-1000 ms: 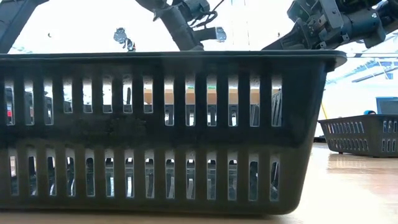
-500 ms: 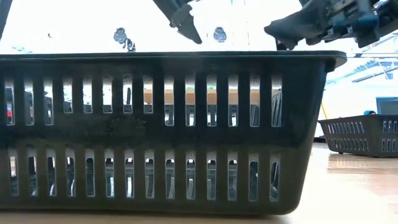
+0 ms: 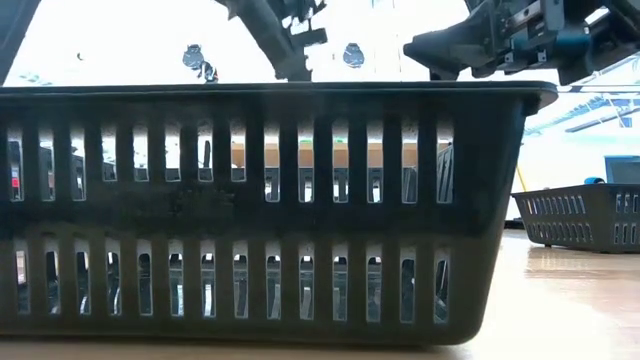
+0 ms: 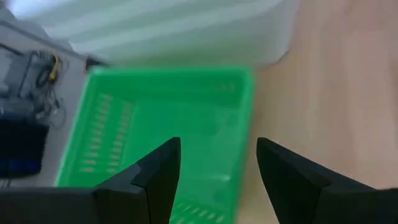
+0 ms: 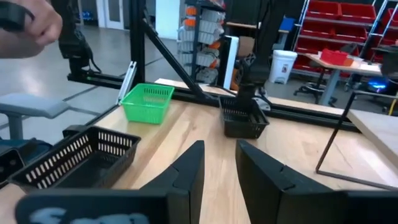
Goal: Stack baskets on shelf by color
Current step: Stack the green bin on top of the other green bin on the shelf
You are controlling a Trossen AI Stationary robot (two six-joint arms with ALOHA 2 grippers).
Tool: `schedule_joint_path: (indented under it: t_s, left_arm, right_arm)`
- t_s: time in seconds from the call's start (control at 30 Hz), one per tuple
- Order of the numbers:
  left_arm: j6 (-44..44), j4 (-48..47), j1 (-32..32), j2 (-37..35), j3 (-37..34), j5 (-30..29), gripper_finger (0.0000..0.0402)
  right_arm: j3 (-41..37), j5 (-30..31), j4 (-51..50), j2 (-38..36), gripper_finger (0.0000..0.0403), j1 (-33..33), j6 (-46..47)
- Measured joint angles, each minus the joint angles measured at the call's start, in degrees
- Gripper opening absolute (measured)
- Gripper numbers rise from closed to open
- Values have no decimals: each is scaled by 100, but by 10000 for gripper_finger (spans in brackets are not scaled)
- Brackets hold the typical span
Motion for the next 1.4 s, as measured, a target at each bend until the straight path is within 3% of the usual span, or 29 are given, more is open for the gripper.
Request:
schedule_joint_path:
  t_s: [0.3,0.5,0.73,1.4]
  left_arm:
    - [-62,-42,199,309,-9,49,214]
    - [-545,30,18,235,0,421,214]
    - [-687,88,-376,255,-2,460,214]
    - [-112,-297,-220,255,-2,-107,213]
  right_arm:
    - [0,-2,-40,23,84,2,-62]
    - [0,-1,-40,23,84,2,57]
    - [0,2,-38,23,84,2,266]
    - [-4,2,-42,23,84,2,201]
